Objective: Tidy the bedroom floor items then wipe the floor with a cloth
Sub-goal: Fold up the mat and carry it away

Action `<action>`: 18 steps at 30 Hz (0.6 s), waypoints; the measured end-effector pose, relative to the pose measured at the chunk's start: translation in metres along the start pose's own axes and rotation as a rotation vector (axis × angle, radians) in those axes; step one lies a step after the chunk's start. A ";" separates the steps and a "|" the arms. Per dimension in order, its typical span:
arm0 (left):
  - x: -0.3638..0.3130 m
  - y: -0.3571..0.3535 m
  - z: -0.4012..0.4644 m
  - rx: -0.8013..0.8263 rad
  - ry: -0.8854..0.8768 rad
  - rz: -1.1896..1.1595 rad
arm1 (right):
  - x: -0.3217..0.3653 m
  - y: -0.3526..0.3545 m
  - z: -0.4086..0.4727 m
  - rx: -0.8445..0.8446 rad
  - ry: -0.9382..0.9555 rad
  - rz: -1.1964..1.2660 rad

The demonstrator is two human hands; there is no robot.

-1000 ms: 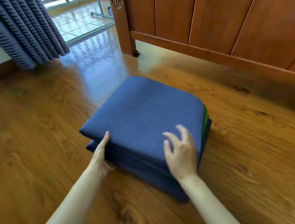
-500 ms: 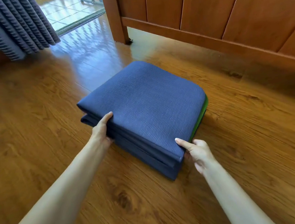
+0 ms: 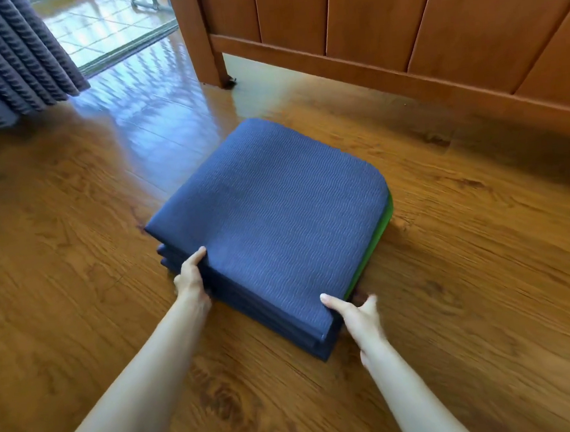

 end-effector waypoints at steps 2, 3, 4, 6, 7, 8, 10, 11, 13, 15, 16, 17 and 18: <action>-0.003 0.001 -0.001 0.035 0.054 0.025 | -0.002 0.000 0.003 0.000 -0.002 -0.019; -0.005 0.001 -0.005 0.056 0.077 0.029 | -0.001 -0.001 0.004 0.012 -0.008 0.003; -0.006 0.001 -0.005 0.064 0.091 0.035 | 0.000 -0.003 0.004 0.027 -0.024 0.032; -0.006 0.002 -0.007 0.088 0.117 0.048 | 0.004 -0.009 0.002 0.054 -0.060 0.075; -0.007 0.001 -0.012 0.107 0.136 0.049 | 0.006 -0.012 0.000 0.061 -0.066 0.089; -0.008 0.000 -0.015 0.129 0.156 0.053 | 0.009 -0.015 -0.001 0.063 -0.070 0.110; -0.009 -0.002 -0.023 0.148 0.199 0.047 | 0.011 -0.020 -0.003 0.068 -0.094 0.136; -0.008 0.000 -0.022 0.146 0.217 0.051 | 0.011 -0.020 -0.004 0.069 -0.110 0.141; -0.008 0.002 -0.019 0.128 0.225 0.068 | 0.011 -0.020 -0.005 0.074 -0.137 0.145; -0.008 0.004 -0.017 0.111 0.236 0.081 | 0.013 -0.018 -0.006 0.062 -0.158 0.146; -0.008 0.002 -0.017 0.125 0.242 0.072 | 0.015 -0.016 -0.005 0.054 -0.165 0.153; -0.010 0.000 -0.020 0.147 0.246 0.051 | 0.017 -0.013 -0.004 0.054 -0.169 0.164; -0.011 -0.004 -0.025 0.167 0.247 0.026 | 0.021 -0.010 -0.003 0.055 -0.166 0.171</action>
Point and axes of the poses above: each hand's wrist, its own z-axis towards the middle knuckle, its own y-axis out of the back of the hand, x = y × z, the point moved 2 cm from there along z, towards the middle knuckle, and after that the axes turned 7 degrees about -z, right-handed, at the moved point
